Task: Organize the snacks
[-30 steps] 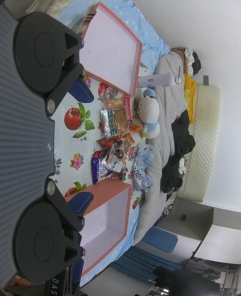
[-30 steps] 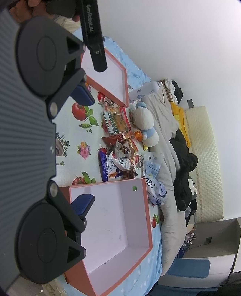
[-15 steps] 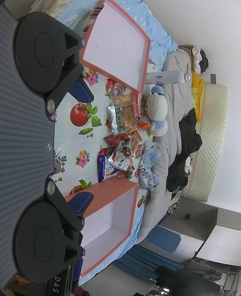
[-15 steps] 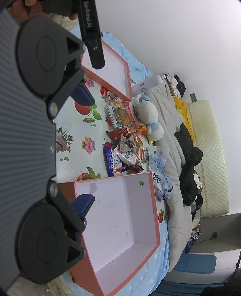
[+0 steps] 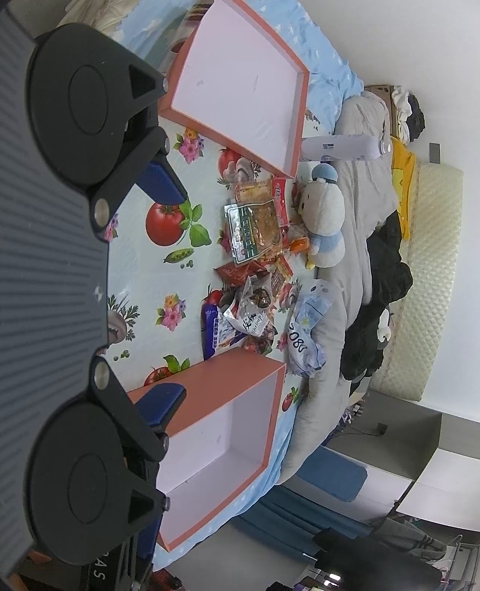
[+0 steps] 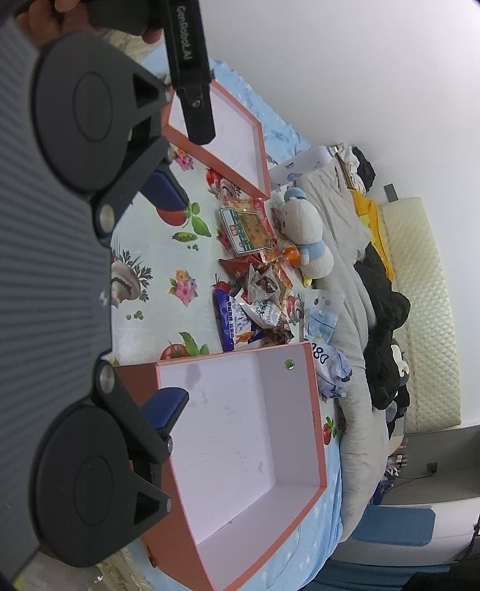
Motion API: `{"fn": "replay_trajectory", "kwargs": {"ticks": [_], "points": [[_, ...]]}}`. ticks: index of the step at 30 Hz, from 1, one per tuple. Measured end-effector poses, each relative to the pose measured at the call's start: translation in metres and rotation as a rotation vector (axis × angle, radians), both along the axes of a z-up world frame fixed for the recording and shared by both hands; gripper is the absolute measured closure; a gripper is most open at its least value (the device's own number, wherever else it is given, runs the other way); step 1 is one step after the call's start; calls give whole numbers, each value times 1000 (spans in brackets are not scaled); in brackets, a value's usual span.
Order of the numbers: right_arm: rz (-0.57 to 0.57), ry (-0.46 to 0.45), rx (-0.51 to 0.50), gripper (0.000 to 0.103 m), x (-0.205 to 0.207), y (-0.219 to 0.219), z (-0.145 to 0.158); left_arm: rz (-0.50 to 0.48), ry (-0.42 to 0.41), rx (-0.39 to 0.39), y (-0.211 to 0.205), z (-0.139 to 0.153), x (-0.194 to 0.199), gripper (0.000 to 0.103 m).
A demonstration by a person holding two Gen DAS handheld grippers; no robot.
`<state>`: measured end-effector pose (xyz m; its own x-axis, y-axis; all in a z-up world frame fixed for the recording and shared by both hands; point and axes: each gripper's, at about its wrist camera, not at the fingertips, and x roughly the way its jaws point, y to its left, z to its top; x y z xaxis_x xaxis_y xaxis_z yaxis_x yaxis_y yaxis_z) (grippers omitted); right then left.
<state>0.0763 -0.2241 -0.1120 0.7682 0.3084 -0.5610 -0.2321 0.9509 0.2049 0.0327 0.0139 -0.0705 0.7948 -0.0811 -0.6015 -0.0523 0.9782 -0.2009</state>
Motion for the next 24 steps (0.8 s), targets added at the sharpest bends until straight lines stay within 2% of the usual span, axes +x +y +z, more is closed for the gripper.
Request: {"fn": "replay_trajectory", "kwargs": {"ticks": [16,24], "points": [[1,28,-18,0,7,0,-6,-11,24,-20,0,-9,4,0],[9,52,24,0,11,-2,-10,-9,44,-21,2,-14,9,0]]}}
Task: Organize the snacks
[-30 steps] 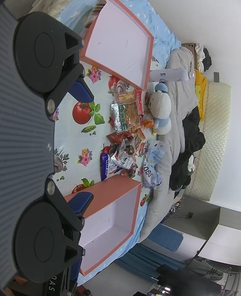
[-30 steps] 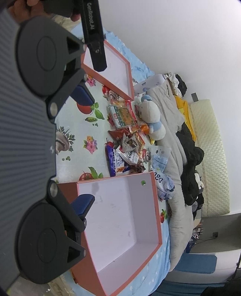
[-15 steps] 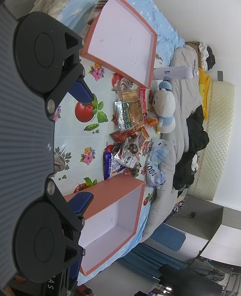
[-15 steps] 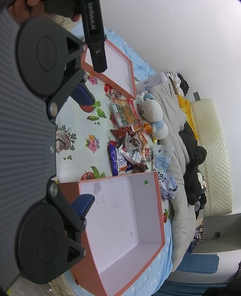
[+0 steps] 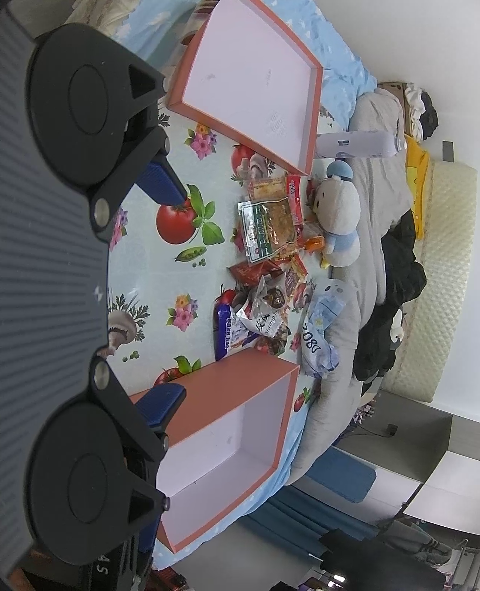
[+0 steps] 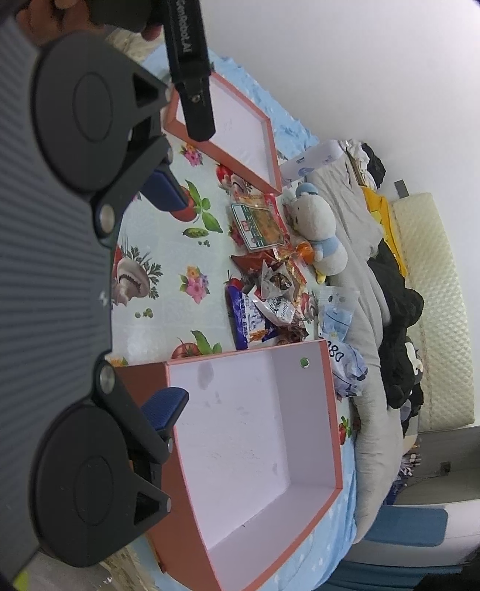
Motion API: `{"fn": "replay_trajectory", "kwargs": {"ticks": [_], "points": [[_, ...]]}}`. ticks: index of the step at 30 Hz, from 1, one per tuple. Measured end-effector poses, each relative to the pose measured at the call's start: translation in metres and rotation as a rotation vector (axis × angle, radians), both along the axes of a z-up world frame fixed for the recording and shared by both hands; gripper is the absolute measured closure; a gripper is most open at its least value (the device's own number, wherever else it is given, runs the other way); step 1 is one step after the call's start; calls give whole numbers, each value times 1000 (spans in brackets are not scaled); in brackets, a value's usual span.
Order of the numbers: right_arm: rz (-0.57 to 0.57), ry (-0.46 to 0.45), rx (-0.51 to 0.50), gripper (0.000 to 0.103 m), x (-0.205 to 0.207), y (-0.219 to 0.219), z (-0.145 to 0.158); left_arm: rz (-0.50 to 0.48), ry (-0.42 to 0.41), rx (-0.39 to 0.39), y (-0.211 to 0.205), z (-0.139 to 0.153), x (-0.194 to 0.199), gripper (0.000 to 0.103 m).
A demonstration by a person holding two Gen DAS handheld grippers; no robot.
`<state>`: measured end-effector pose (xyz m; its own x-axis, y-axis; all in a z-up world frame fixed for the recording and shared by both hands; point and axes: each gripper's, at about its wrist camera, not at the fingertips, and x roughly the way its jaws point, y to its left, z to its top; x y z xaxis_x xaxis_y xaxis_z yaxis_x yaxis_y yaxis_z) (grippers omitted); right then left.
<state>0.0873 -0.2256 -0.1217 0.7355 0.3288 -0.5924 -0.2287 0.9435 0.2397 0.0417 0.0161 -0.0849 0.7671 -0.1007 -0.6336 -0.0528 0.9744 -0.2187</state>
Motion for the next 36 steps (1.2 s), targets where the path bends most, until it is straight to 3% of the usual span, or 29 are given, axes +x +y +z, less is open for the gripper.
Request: {"fn": "replay_trajectory", "kwargs": {"ticks": [17,24,29,32,36], "points": [[28,45,13,1,11,16,-8,1,50,-6,14,-15,18,0],[67,48,42,25,22,37,-14,28,94,17,34,-28,27,0],[121,1,38,28,25,55,-16,49,131,-1,54,-40,35,1],[147,-17,33,37,33,66,-18,61,118,14,61,-43,42,1],[176,-54,17,37,47,80,-27,62,106,-3,70,-50,62,1]]}}
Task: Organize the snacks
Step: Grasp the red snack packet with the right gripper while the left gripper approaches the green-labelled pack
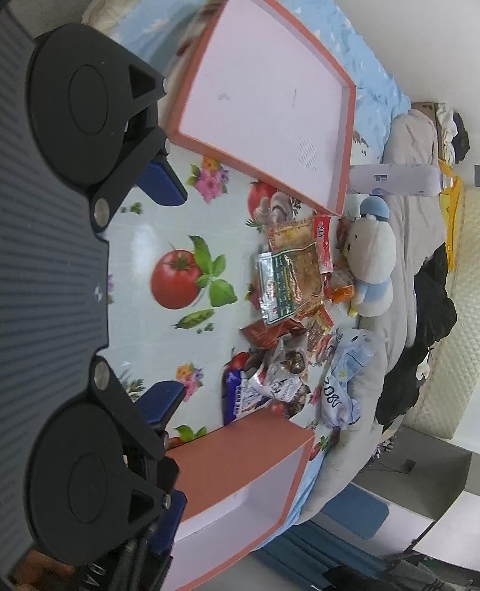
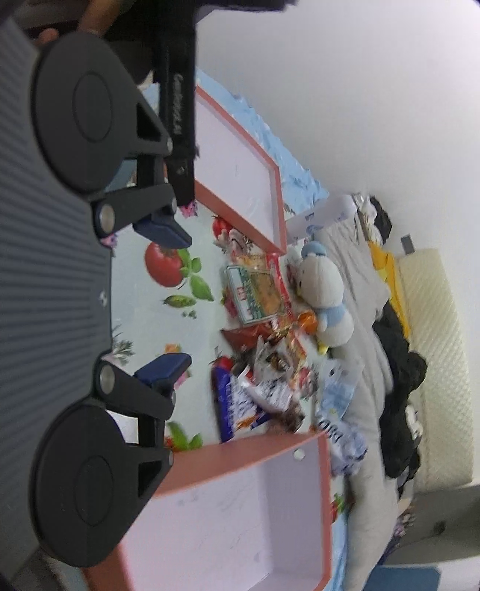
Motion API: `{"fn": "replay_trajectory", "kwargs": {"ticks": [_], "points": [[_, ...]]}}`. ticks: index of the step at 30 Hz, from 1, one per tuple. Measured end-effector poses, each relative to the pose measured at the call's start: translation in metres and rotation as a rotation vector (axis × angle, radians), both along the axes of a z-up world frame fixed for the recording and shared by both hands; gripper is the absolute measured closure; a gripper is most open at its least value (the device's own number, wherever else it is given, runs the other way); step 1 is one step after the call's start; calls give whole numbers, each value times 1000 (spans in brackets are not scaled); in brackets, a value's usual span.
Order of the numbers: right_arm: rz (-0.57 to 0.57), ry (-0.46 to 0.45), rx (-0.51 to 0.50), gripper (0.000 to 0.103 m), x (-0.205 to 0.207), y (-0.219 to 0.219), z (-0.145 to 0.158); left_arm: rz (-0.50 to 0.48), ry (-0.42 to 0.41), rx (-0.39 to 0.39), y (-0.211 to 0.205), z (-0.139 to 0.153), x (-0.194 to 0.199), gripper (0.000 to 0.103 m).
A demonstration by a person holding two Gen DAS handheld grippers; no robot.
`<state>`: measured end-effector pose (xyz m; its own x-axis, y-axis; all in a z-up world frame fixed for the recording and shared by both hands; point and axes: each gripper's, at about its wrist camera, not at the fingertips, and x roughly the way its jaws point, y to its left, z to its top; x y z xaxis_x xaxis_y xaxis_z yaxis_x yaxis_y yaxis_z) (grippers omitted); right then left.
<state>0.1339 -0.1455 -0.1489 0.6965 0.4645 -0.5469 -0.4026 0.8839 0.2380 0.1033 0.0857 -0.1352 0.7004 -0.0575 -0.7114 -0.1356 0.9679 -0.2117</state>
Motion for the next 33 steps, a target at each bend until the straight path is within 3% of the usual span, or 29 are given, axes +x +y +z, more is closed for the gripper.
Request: {"fn": "replay_trajectory", "kwargs": {"ticks": [12,24,26,28,33], "points": [[-47,16,-7,37,77,19,-41,44,26,-123,29,-28,95,1],[-39,85,-35,38,159,48,-86,53,101,-106,45,-62,204,1],[-45,90,-45,45,169,52,-93,59,103,-121,49,-68,219,1],[-58,89,-44,46,178,55,-99,63,105,-125,52,-74,235,1],[-59,96,-58,46,194,63,-111,66,111,-81,49,-86,271,1]]}}
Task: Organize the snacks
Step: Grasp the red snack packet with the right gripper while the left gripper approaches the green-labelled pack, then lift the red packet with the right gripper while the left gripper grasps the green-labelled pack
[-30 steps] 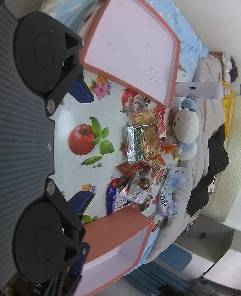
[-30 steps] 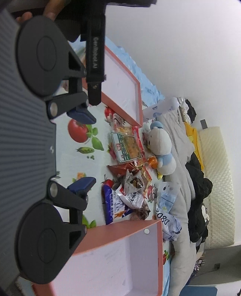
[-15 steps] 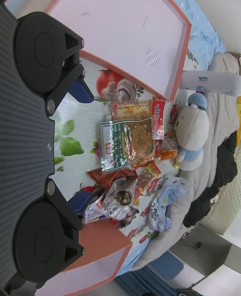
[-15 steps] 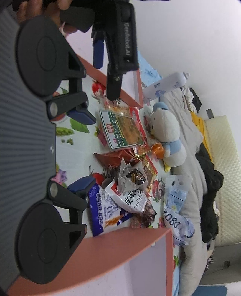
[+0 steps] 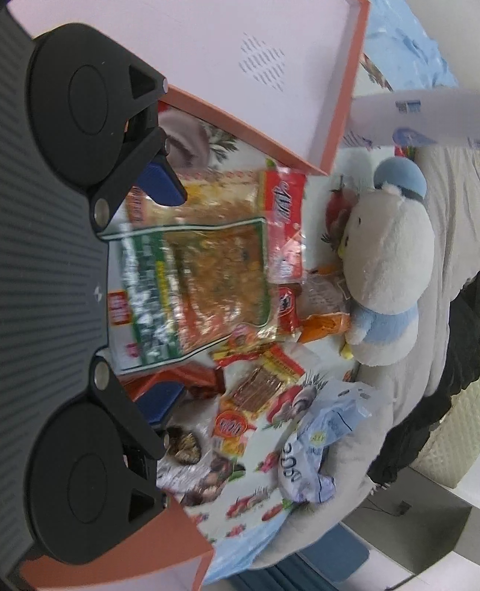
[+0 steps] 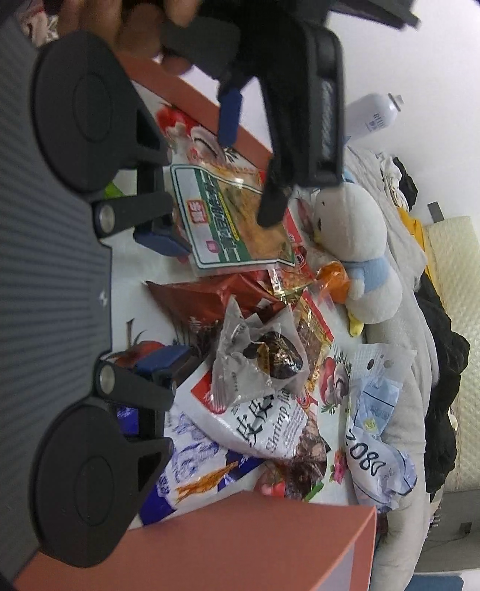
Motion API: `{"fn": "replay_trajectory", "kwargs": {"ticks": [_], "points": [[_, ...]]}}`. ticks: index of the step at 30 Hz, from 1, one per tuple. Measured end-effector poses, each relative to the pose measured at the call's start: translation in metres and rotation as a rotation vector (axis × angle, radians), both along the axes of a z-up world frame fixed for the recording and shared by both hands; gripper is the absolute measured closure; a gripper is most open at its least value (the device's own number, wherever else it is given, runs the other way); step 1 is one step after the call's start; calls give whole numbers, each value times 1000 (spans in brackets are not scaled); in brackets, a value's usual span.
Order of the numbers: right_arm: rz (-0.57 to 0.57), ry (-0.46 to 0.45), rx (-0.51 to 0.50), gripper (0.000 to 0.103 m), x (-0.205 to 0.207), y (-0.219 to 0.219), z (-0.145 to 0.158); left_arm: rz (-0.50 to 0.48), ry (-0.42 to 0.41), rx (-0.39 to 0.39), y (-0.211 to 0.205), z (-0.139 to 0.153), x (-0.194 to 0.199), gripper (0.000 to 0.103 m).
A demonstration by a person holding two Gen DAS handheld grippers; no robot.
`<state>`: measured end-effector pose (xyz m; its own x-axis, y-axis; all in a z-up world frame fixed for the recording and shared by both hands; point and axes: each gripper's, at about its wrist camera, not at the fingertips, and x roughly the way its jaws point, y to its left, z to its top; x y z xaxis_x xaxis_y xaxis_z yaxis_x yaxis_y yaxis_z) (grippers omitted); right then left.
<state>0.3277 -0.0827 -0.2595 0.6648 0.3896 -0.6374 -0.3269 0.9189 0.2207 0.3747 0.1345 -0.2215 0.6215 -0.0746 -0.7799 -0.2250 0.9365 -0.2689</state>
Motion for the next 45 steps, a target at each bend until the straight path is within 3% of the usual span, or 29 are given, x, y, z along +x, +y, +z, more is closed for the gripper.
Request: {"fn": "replay_trajectory", "kwargs": {"ticks": [7,13,18,20,27,29,33,35,38,45], "points": [[-24,2,-18,46,16,7,-12,-14,29,41,-2,-25,33,1],[-25,-15,-27,65,21,11,-13,-6,-4,50,-4,-37,33,1],[-21,-22,-58,66,15,12,-10,-18,-21,102,-8,-37,26,8],[-16,-17,-58,66,11,11,-8,-13,-22,124,-9,-36,22,18],[3,8,-63,67,-17,3,-5,-2,-32,106,-9,-32,-2,37],[9,16,-65,67,-26,2,-4,6,-31,119,-11,-31,-10,54],[17,22,-69,66,-44,-4,1,-7,-21,155,-19,-30,-26,74],[18,25,-62,67,-52,-9,4,-14,-16,160,-23,-30,-35,91],[13,27,-60,67,-65,-19,10,-17,-9,122,-24,-30,-52,98],[19,46,-63,67,-100,-39,17,-6,-8,61,-29,-19,-108,102]]}}
